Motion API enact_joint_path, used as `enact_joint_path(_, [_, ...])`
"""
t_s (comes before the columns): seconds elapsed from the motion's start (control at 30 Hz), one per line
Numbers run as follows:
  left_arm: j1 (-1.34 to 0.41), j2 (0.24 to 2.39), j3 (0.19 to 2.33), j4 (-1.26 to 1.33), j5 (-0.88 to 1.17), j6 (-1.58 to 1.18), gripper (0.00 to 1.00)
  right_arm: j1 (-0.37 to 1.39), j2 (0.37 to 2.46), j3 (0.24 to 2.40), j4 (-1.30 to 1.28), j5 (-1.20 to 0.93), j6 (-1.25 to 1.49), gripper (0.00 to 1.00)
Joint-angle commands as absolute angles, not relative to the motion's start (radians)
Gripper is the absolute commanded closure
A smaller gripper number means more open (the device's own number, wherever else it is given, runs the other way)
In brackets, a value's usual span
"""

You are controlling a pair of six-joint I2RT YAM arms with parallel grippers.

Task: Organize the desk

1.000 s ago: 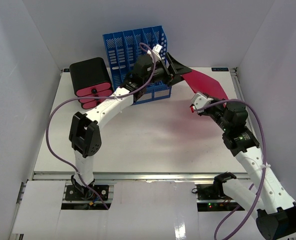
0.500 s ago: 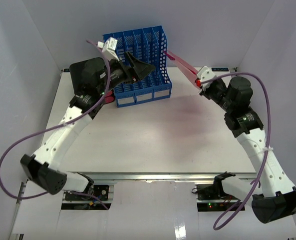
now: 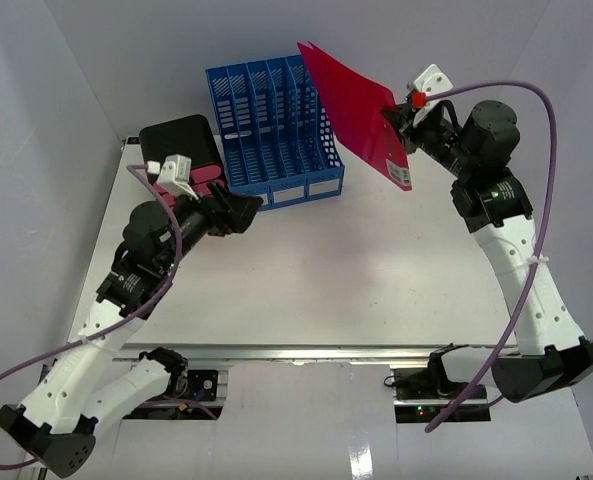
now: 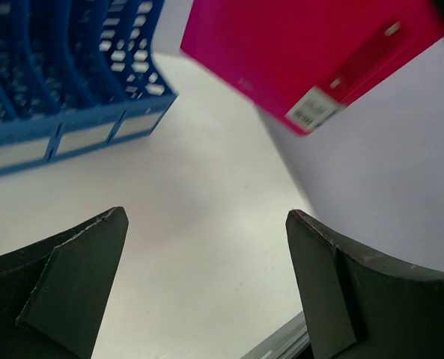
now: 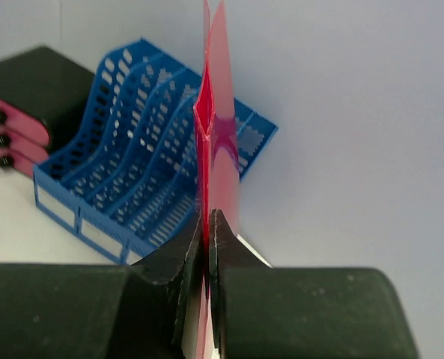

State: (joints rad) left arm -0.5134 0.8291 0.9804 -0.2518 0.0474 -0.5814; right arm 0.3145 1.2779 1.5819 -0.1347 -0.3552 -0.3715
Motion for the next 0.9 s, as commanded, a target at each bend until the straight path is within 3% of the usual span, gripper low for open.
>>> enact_joint_path(0.0, [-0.51,0.738,0.882,-0.301,-0.028,-0.559,0.02,0.312,1.356,1.756,0.014,-0.39,-0.206,0.92])
enact_joint_path(0.6, [-0.509,0.509,0.674,-0.341,-0.101,-0.659,0.02,0.313,1.634,1.979,0.215,-0.253,0.044,0.92])
enact_joint_path(0.87, [-0.509,0.508,0.689,-0.35,-0.106,-0.649,0.02,0.311,1.622,1.952,0.226,-0.244,0.039,0.92])
